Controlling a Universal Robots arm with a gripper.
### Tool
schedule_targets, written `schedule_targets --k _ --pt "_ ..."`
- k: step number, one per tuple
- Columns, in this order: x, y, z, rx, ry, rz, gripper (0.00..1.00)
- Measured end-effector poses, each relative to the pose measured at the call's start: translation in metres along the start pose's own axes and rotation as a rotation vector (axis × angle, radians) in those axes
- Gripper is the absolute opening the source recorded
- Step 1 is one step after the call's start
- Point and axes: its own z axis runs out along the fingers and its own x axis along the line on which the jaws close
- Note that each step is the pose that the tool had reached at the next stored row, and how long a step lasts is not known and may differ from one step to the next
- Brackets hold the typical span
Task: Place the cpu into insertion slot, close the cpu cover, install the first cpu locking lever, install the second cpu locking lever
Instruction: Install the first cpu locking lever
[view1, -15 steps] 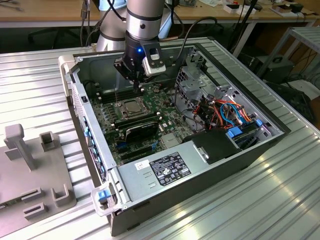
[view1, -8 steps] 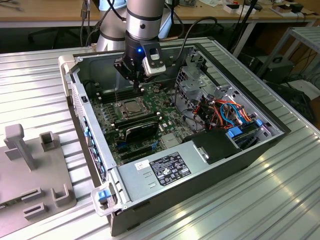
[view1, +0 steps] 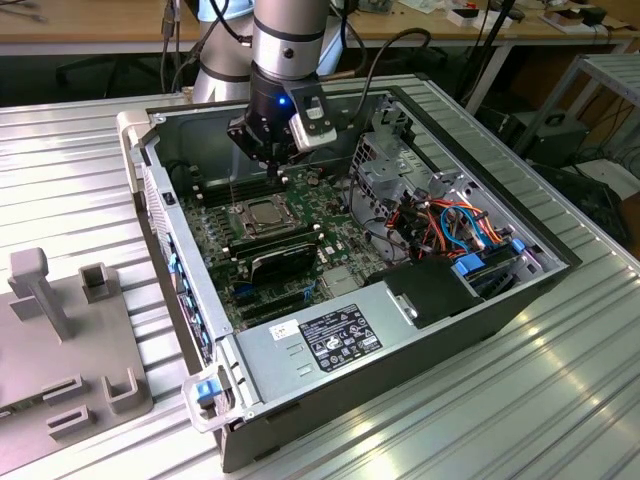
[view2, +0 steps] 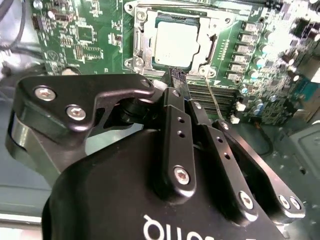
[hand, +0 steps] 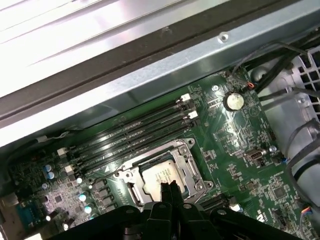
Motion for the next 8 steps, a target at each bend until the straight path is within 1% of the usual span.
schedule_targets --k 1,2,3,5,8 --pt "0.0000 0.0000 0.0000 -0.0008 0.0010 -0.029 0.11" --pt "0.0000 0.0000 0.0000 -0.0020 0.0024 -0.074 0.11" --pt "0.0000 0.0000 0.0000 -0.0028 0.0034 -0.103 0.11" --pt "0.0000 0.0000 0.0000 -0.0038 0.0046 -0.141 0.11" --pt "0.0000 0.0000 0.0000 -0.0063 0.0075 -0.232 0.11"
